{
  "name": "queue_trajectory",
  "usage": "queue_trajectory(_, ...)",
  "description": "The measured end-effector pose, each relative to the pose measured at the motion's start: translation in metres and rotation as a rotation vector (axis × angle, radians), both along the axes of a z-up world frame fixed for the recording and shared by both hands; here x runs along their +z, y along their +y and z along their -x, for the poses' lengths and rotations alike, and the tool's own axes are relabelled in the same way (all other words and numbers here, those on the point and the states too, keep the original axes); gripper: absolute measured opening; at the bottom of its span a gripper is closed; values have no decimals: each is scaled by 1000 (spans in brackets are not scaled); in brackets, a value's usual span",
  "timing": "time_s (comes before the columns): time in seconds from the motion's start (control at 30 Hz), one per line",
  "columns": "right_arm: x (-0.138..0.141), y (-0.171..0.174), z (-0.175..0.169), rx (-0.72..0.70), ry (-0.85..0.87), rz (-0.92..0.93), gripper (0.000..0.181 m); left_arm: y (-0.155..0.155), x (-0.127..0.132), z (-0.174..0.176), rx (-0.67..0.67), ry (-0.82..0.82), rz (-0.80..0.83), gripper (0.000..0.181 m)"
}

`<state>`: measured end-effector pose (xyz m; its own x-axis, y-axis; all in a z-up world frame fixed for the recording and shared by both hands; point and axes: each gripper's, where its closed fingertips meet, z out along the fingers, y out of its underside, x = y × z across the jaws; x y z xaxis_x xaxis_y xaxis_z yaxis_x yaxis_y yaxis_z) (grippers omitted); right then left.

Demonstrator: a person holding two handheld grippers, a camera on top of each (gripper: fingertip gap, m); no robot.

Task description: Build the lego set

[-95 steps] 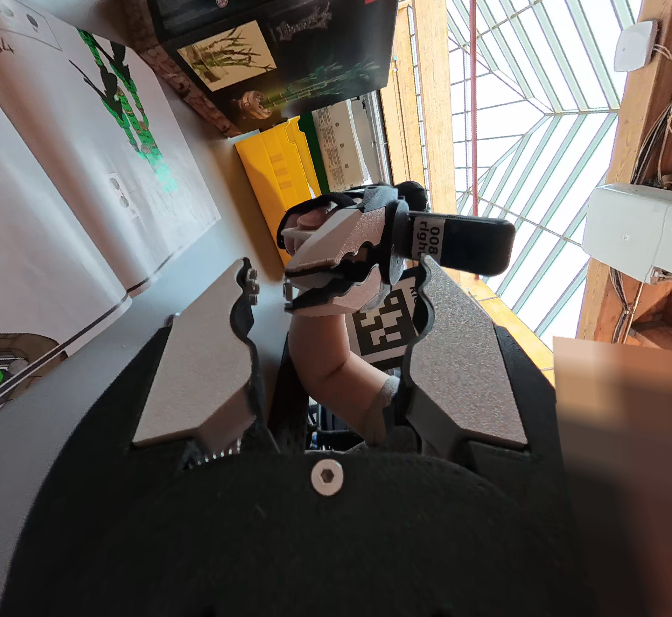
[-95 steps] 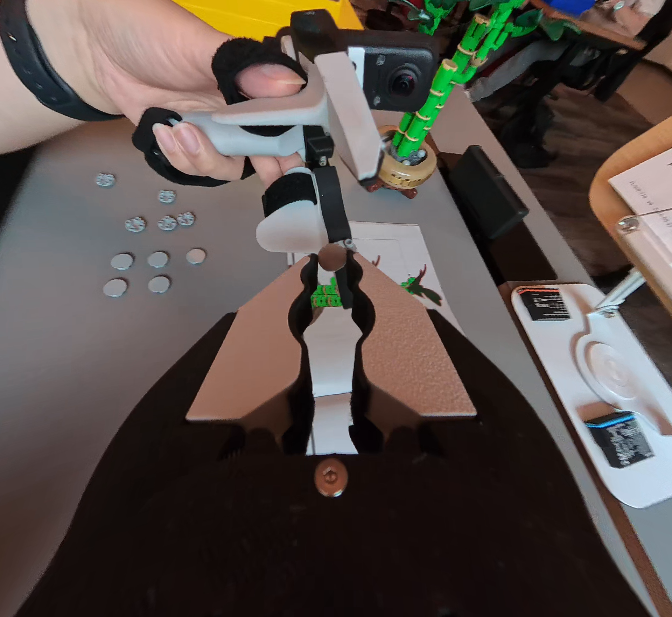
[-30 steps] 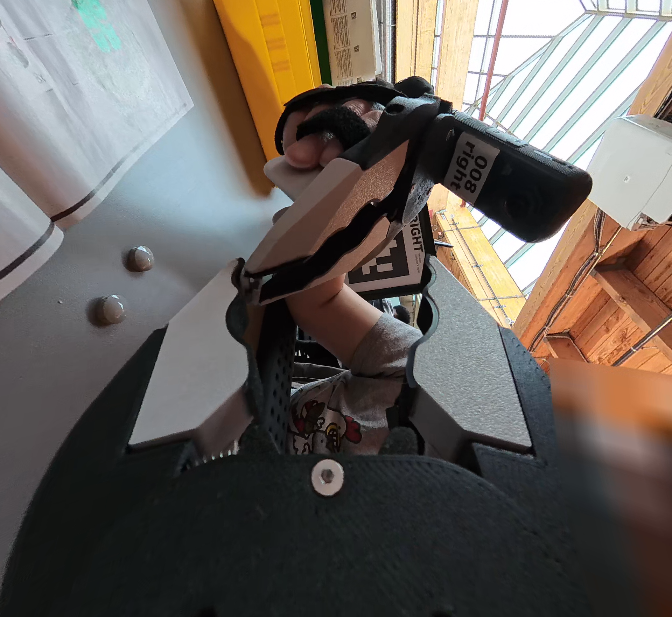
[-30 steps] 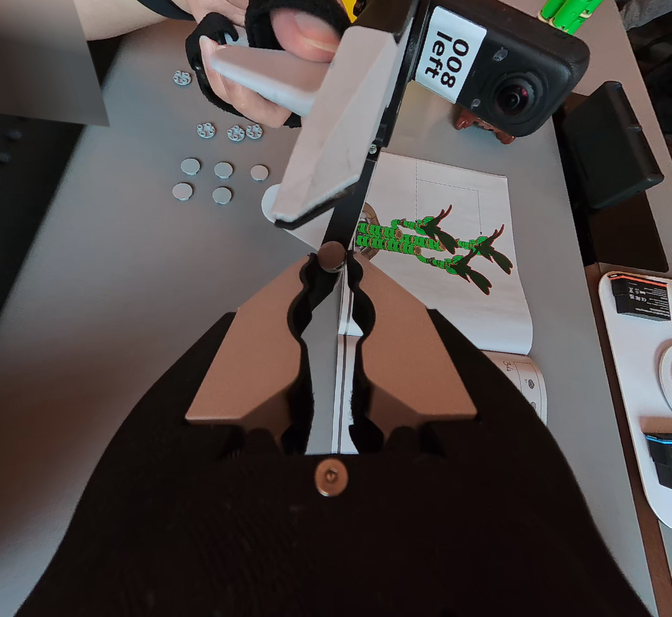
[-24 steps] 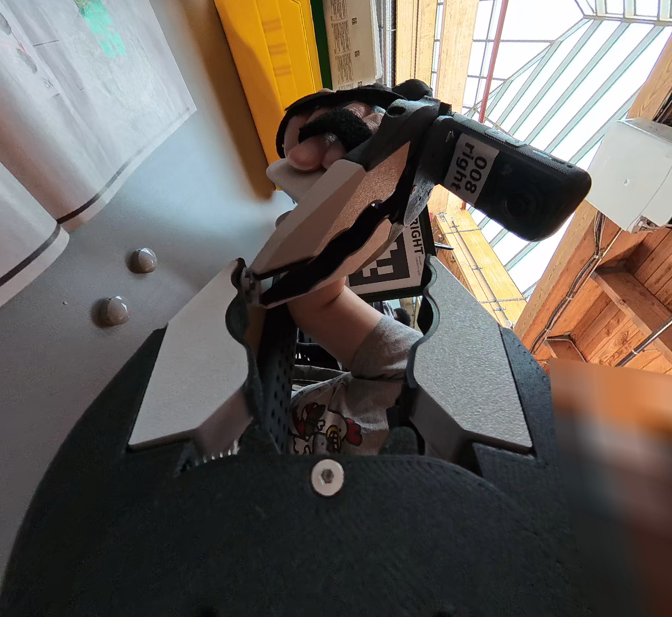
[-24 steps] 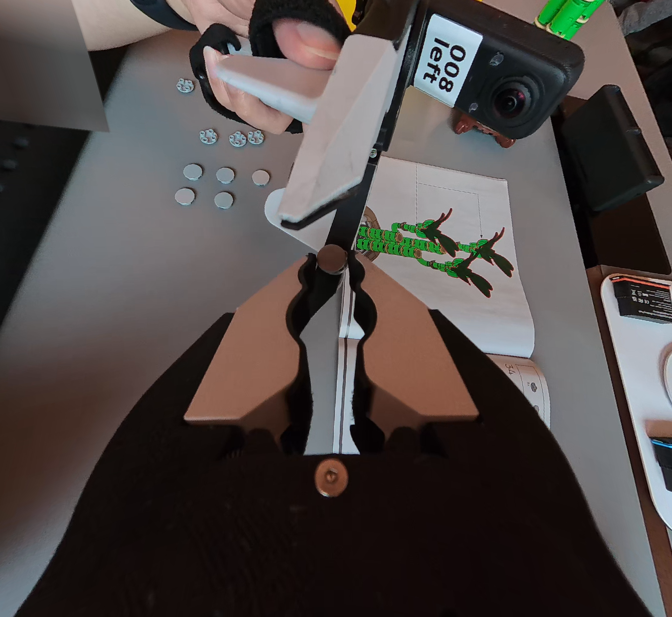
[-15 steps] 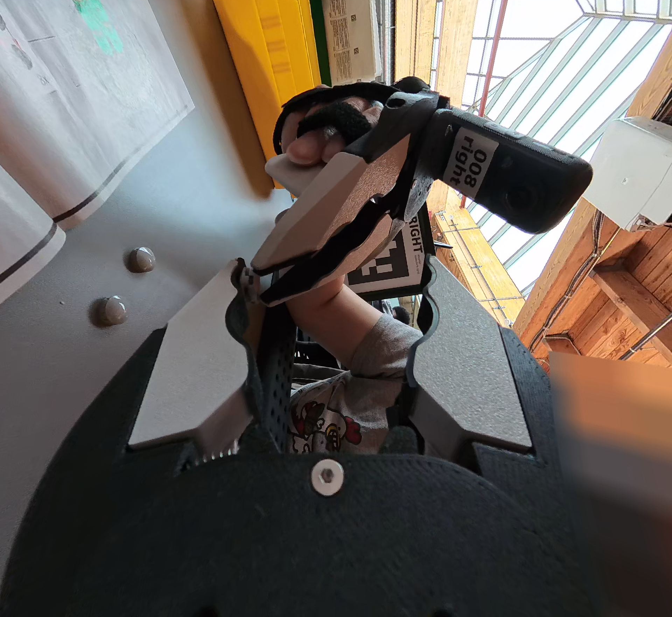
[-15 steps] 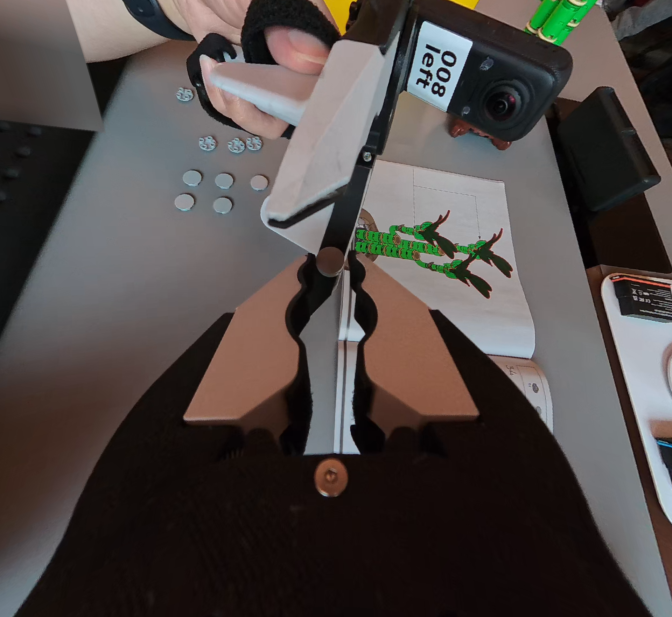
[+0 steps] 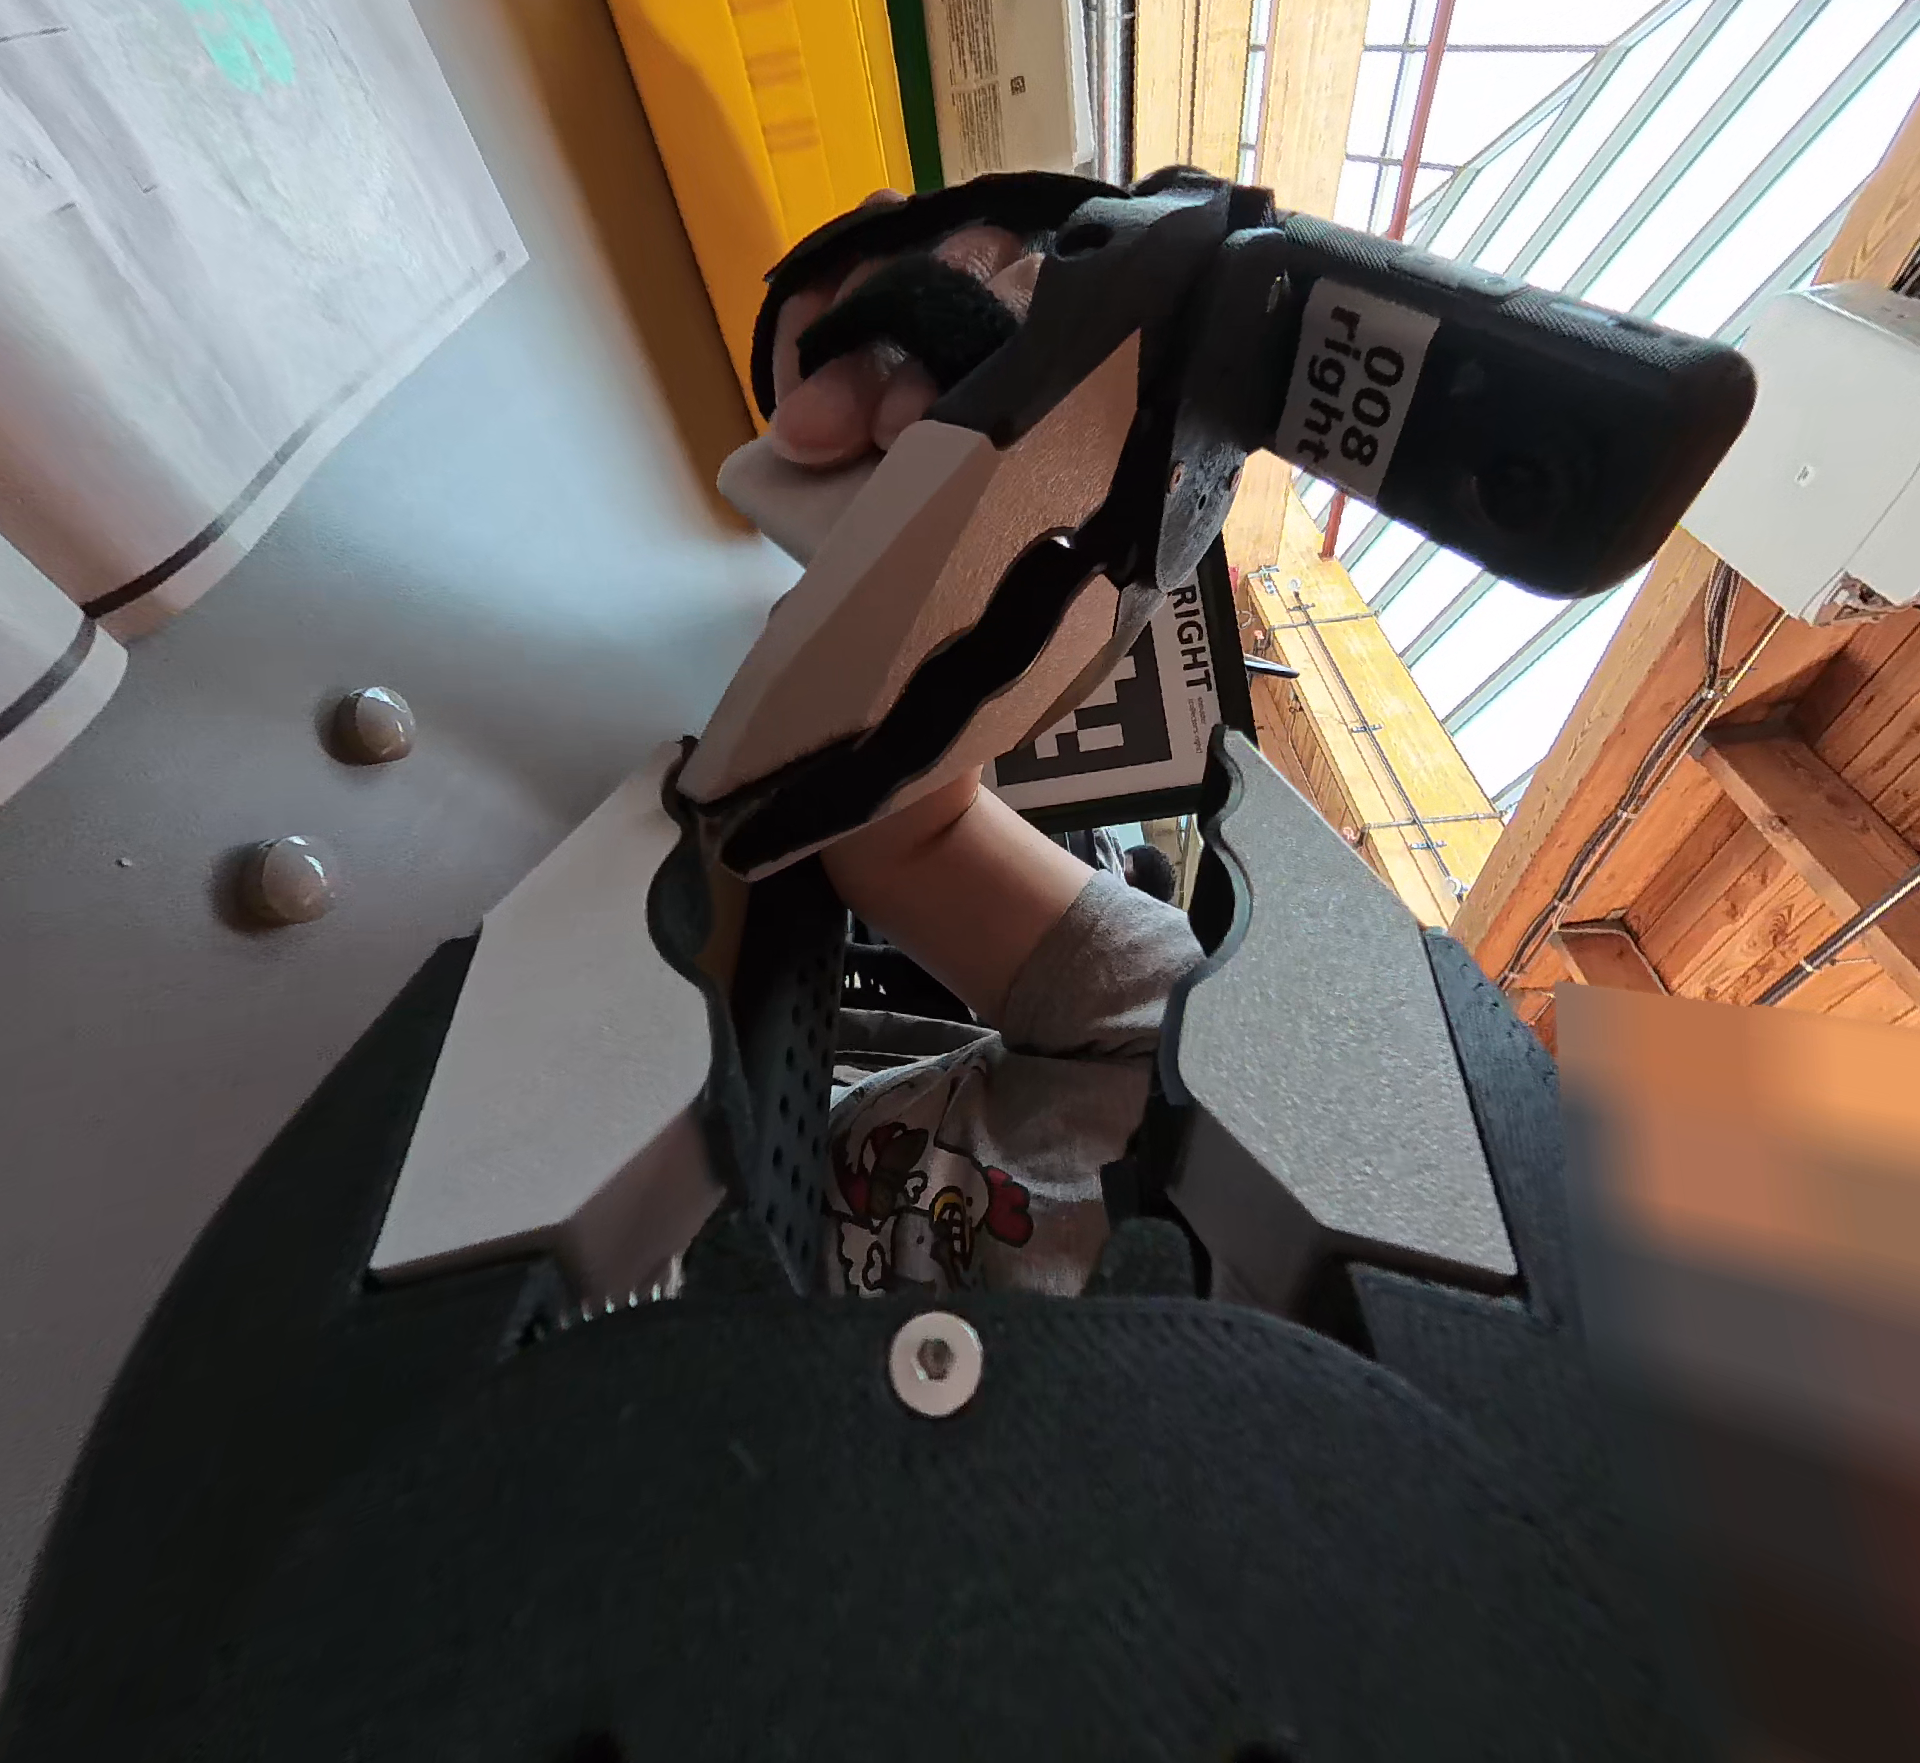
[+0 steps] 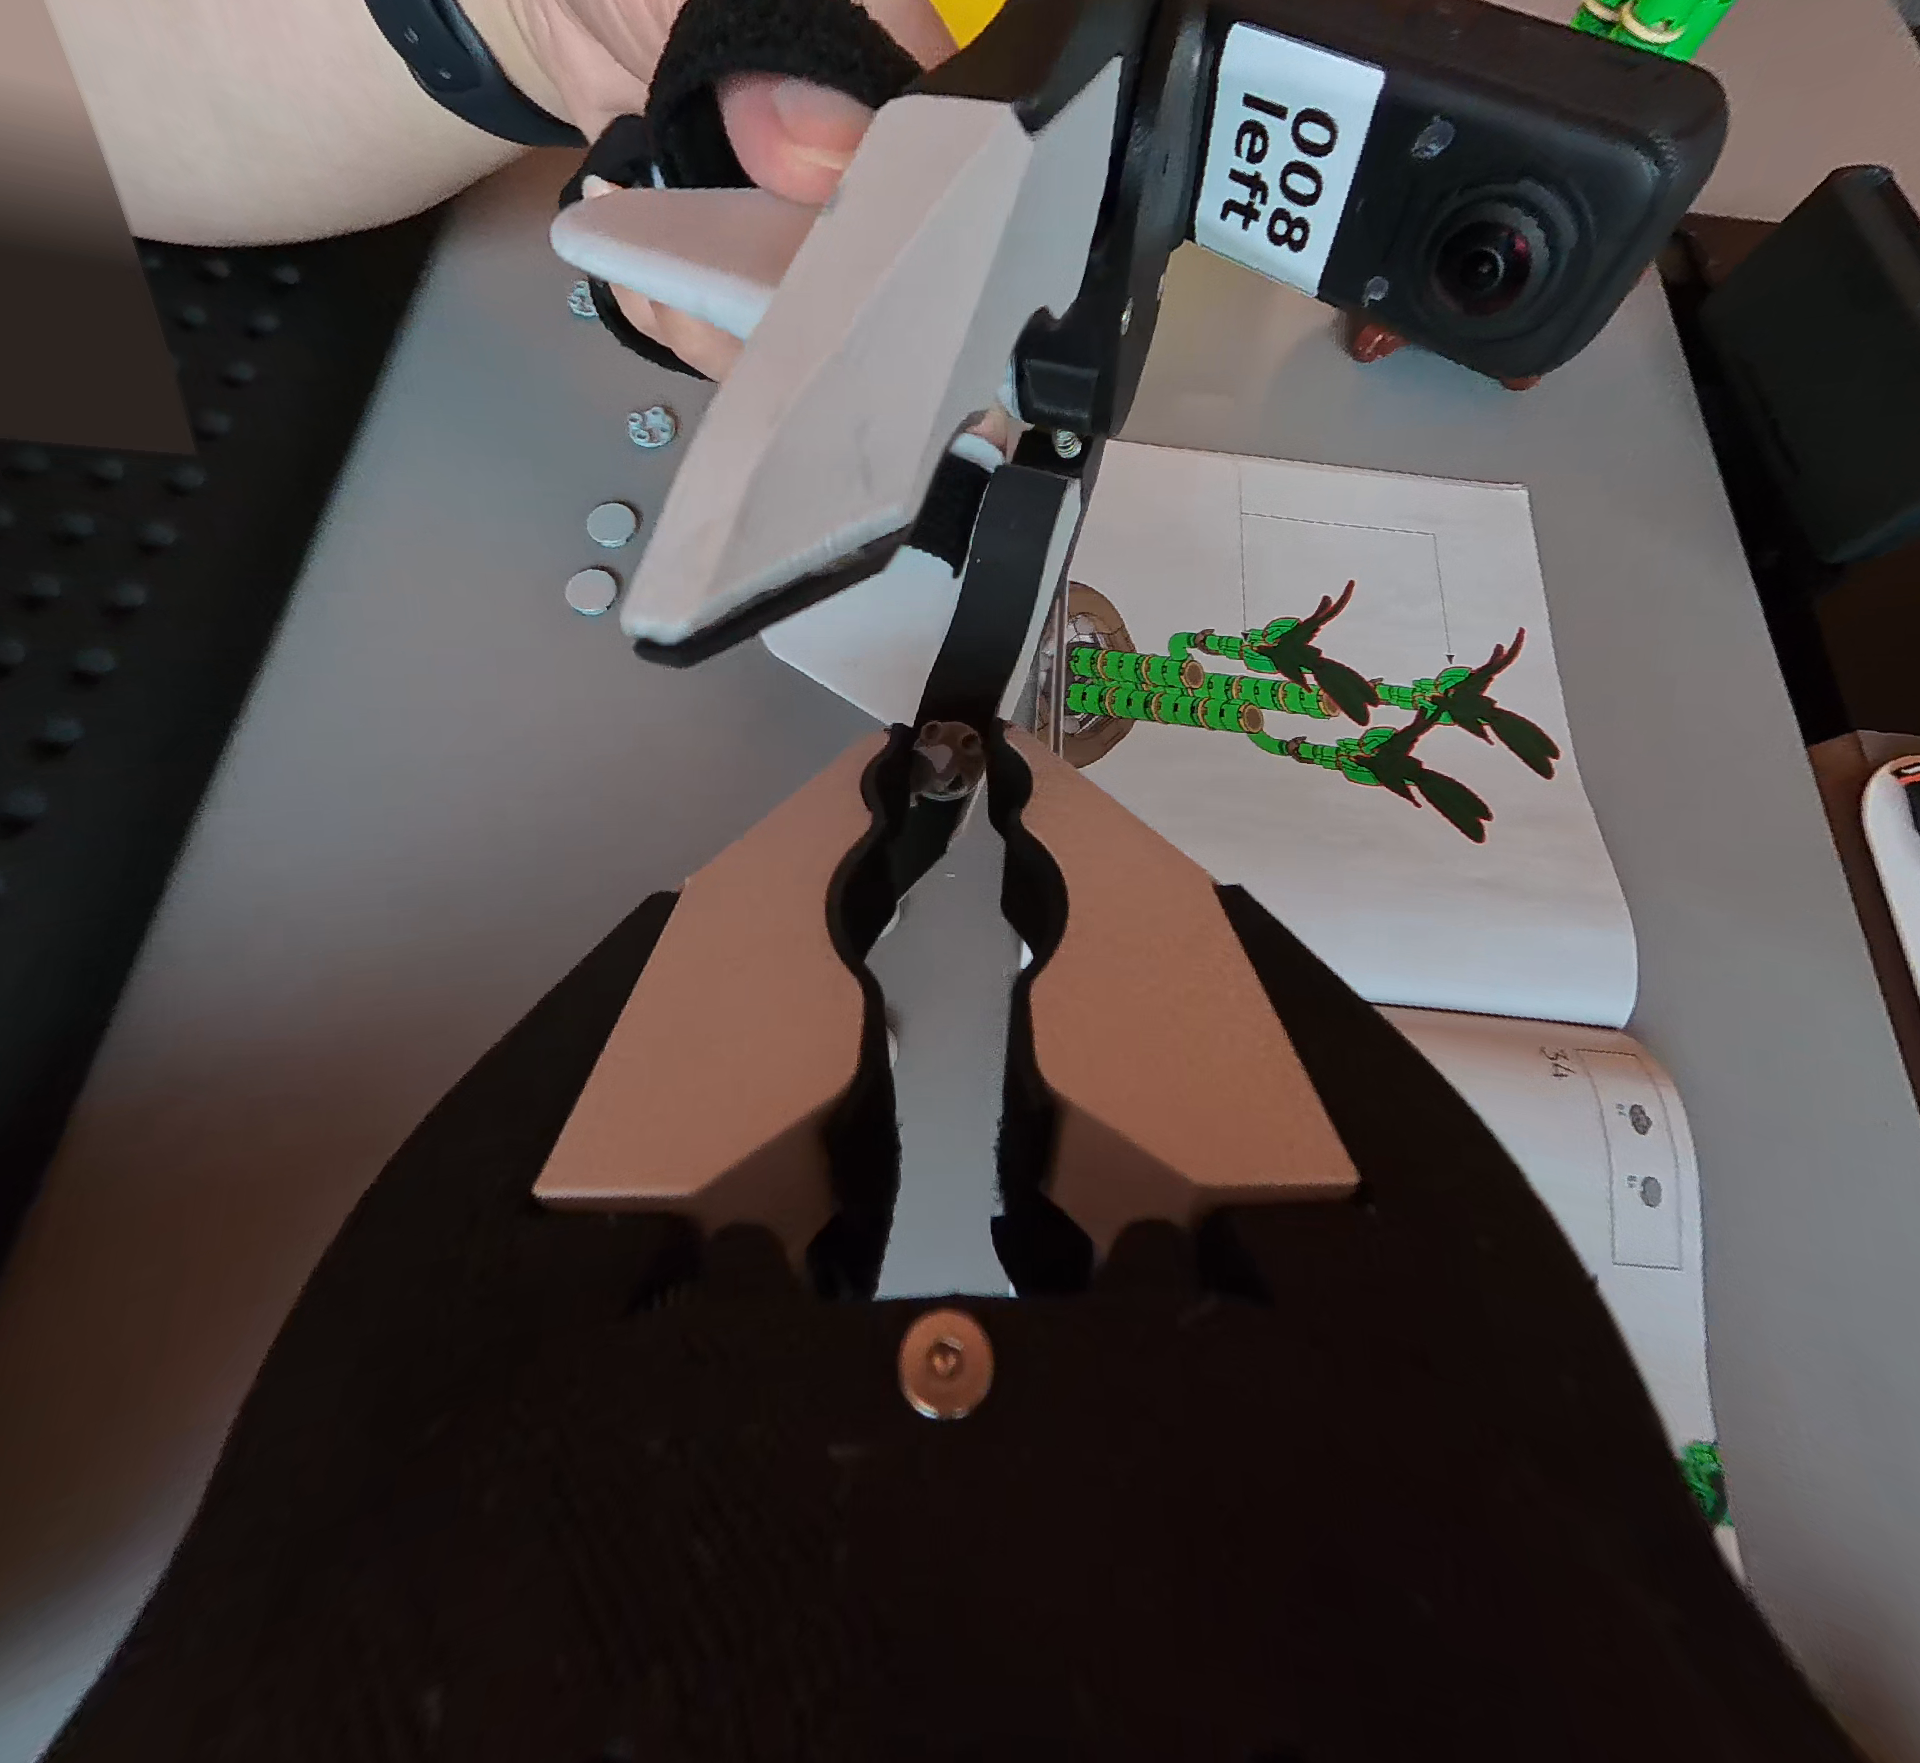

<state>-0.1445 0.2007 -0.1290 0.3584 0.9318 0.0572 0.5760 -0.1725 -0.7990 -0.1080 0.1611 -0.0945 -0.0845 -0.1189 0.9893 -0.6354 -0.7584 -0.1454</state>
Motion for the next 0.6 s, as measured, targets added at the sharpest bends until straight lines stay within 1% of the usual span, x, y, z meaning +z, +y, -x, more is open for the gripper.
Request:
queue_trajectory(0.2,-1,-2,0,9,44,41,13,-3,-1,0,-15,3,-5,95)
queue_trajectory(0.3,1,-1,0,12,50,25,13,-3,2,0,-14,-13,15,94)
queue_trajectory(0.43,8,0,1,8,89,16,15,-1,9,1,-14,-42,54,89)
queue_trajectory(0.6,12,1,1,3,108,2,16,1,8,1,-8,-46,79,89)
